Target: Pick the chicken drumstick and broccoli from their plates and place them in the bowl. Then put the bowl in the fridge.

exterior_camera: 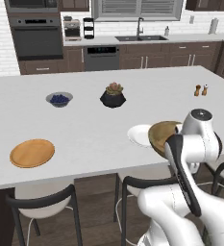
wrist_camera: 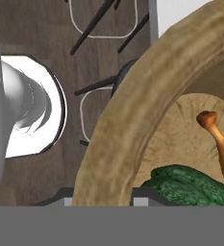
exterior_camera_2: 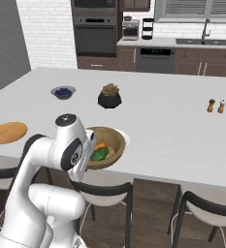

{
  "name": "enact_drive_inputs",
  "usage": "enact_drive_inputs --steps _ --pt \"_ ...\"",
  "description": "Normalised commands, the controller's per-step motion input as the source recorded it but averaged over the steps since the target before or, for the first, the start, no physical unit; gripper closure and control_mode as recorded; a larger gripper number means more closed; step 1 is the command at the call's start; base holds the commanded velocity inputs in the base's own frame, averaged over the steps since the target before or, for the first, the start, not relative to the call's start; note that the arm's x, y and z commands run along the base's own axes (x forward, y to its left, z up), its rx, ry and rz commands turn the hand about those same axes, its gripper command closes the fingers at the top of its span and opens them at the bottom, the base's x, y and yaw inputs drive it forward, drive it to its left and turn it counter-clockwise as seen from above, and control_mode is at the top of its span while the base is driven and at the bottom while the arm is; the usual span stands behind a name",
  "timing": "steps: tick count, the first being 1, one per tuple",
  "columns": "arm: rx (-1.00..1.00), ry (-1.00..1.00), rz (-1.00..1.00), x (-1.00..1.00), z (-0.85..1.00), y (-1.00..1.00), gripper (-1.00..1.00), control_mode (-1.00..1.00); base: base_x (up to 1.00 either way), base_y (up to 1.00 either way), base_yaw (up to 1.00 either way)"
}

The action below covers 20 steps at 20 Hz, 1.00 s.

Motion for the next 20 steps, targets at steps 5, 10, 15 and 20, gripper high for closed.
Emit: enact_drive_inputs --steps 5,10,15,20 --pt "0.00 0.00 0.00 0.00 0.00 0.00 1.00 1.00 -1.00 0.00 0.02" --pt "0.00 0.00 0.00 0.00 0.00 0.00 1.00 1.00 -0.46 0.00 -0.29" --pt "0.00 0.00 0.00 0.00 0.00 0.00 1.00 1.00 -0.07 0.00 -0.69" --pt "0.00 0.00 0.00 0.00 0.00 0.00 1.00 1.00 0.00 0.00 -0.74"
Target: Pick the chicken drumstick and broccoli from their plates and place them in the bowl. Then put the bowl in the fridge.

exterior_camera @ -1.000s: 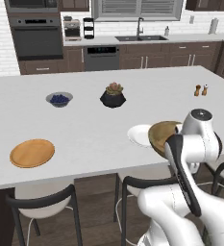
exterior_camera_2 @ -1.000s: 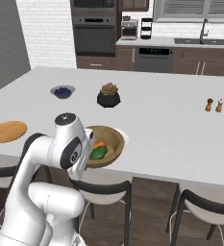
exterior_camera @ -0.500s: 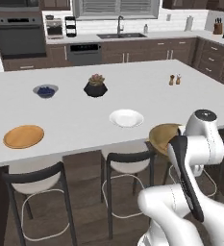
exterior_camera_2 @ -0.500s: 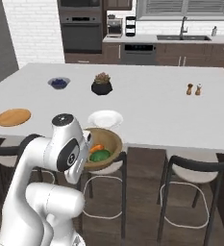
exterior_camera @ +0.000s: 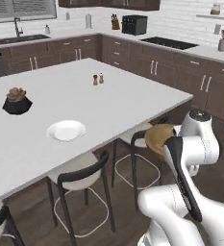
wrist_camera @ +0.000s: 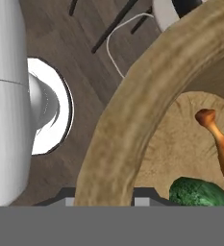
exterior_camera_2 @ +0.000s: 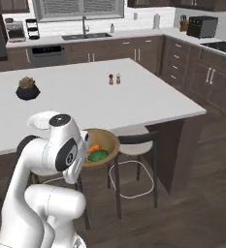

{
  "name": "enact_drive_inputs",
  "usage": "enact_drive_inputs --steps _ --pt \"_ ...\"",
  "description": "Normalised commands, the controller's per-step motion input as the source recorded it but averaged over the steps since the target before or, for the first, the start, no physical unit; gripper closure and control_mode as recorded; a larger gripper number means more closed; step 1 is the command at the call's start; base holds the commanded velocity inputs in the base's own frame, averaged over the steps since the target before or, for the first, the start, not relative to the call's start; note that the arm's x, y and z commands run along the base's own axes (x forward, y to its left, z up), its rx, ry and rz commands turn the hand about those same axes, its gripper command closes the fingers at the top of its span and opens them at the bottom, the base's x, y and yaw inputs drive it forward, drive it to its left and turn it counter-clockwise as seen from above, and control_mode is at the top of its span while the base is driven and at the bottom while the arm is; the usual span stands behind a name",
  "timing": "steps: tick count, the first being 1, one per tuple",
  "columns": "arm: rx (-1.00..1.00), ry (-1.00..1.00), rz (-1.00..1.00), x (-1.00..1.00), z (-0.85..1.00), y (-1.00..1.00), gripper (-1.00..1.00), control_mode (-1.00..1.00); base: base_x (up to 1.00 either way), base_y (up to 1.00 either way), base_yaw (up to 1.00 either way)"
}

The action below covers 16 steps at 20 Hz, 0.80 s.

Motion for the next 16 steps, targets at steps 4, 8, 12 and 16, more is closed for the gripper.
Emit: enact_drive_inputs --steps 4,8,12,16 --pt "0.00 0.00 0.00 0.00 0.00 0.00 1.00 1.00 0.00 0.00 -0.77" --pt "0.00 0.00 0.00 0.00 0.00 0.00 1.00 1.00 0.00 0.00 -0.81" --pt "0.00 0.00 0.00 0.00 0.00 0.00 1.00 1.00 0.12 -0.09 -0.80" --pt "0.00 0.00 0.00 0.00 0.00 0.00 1.00 1.00 0.64 -0.09 -0.63"
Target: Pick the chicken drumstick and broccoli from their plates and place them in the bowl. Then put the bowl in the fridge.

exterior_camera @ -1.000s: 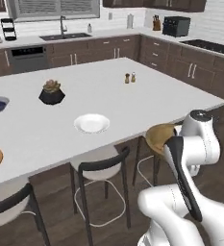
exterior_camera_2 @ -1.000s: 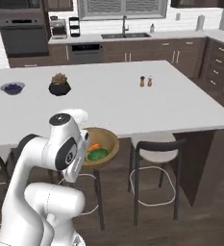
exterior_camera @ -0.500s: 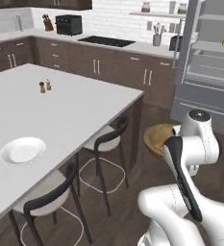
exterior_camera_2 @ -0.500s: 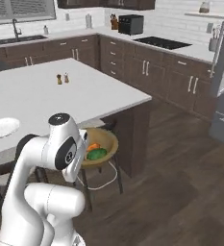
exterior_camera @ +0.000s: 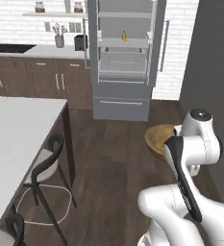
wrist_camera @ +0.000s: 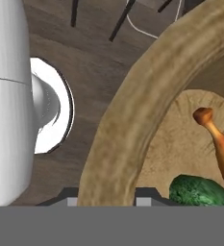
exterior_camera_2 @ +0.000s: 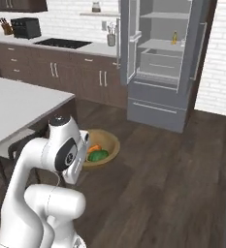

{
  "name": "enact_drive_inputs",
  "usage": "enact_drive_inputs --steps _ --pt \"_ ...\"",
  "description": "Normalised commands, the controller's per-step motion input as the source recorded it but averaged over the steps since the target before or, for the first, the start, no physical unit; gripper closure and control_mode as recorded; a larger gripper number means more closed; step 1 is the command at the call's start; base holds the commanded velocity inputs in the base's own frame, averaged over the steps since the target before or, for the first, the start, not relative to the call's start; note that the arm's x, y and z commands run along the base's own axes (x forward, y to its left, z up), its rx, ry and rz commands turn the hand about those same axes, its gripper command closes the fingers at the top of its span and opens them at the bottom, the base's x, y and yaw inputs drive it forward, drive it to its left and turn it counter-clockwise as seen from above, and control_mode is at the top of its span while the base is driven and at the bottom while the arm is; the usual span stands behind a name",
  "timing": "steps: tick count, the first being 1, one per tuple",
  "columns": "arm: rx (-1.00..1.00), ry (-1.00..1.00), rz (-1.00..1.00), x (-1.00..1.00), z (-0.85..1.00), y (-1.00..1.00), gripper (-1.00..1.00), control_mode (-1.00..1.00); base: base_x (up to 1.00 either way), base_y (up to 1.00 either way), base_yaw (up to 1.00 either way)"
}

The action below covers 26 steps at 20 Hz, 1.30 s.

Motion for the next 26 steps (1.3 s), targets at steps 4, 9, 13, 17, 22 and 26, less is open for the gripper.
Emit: enact_drive_inputs --steps 4,9,13,17,22,26 --pt "0.00 0.00 0.00 0.00 0.00 0.00 1.00 1.00 1.00 -0.04 -0.16" --pt "0.00 0.00 0.00 0.00 0.00 0.00 1.00 1.00 1.00 -0.41 0.04" --pt "0.00 0.00 0.00 0.00 0.00 0.00 1.00 1.00 1.00 -0.34 0.12" --pt "0.00 0.00 0.00 0.00 0.00 0.00 1.00 1.00 1.00 -0.04 0.12" --pt "0.00 0.00 0.00 0.00 0.00 0.00 1.00 1.00 1.00 0.00 0.10" --pt "0.00 0.00 0.00 0.00 0.00 0.00 1.00 1.00 1.00 0.00 0.20"
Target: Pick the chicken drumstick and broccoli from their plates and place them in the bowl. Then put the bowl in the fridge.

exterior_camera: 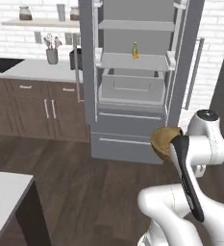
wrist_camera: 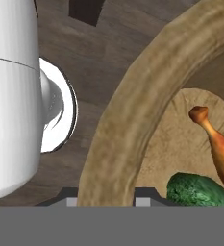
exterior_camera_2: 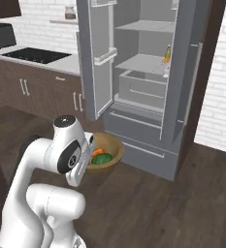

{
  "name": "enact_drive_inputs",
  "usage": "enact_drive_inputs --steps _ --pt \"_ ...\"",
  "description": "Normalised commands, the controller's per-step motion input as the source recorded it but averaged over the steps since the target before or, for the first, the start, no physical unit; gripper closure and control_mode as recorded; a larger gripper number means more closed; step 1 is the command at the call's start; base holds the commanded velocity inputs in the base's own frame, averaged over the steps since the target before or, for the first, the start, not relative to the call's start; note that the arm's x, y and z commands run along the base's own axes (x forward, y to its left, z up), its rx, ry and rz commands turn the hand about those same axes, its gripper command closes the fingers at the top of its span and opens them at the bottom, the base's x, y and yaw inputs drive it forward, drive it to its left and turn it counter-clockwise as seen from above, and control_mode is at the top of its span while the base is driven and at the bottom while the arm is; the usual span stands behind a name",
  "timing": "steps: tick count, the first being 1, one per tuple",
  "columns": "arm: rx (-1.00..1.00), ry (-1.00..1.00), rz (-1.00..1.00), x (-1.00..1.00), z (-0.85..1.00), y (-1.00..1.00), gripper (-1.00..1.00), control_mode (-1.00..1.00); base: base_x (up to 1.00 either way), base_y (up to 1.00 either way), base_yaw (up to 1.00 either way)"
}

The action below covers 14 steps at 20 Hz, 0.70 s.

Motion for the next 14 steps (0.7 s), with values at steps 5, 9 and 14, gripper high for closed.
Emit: enact_drive_inputs --steps 5,9,14 --pt "0.00 0.00 0.00 0.00 0.00 0.00 1.00 1.00 1.00 0.00 0.08" --pt "0.00 0.00 0.00 0.00 0.00 0.00 1.00 1.00 1.00 0.08 0.00" --pt "0.00 0.00 0.00 0.00 0.00 0.00 1.00 1.00 0.92 0.29 -0.11"
